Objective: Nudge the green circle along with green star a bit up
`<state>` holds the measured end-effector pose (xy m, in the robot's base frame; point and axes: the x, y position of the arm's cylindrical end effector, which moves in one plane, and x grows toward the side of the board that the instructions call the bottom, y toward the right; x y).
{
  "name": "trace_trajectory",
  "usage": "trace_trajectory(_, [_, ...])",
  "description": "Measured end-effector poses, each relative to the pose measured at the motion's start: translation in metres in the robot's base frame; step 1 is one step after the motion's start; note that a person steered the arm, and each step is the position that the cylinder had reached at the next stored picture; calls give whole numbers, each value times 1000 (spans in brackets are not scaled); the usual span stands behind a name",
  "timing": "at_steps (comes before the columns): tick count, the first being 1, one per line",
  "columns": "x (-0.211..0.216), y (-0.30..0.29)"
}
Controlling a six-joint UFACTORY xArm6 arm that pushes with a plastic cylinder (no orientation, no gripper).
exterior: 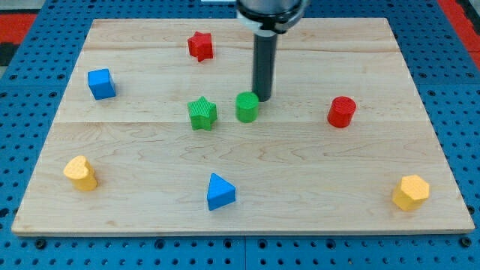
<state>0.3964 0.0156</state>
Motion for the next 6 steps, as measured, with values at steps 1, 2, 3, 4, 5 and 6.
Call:
trace_trajectory(1, [29, -26])
trace_trajectory(2, [48, 40])
trace_trajectory(3, [68, 3])
trace_trajectory(4, [72, -38])
trace_trajectory(5, [62, -39])
trace_trajectory(6, [62, -27])
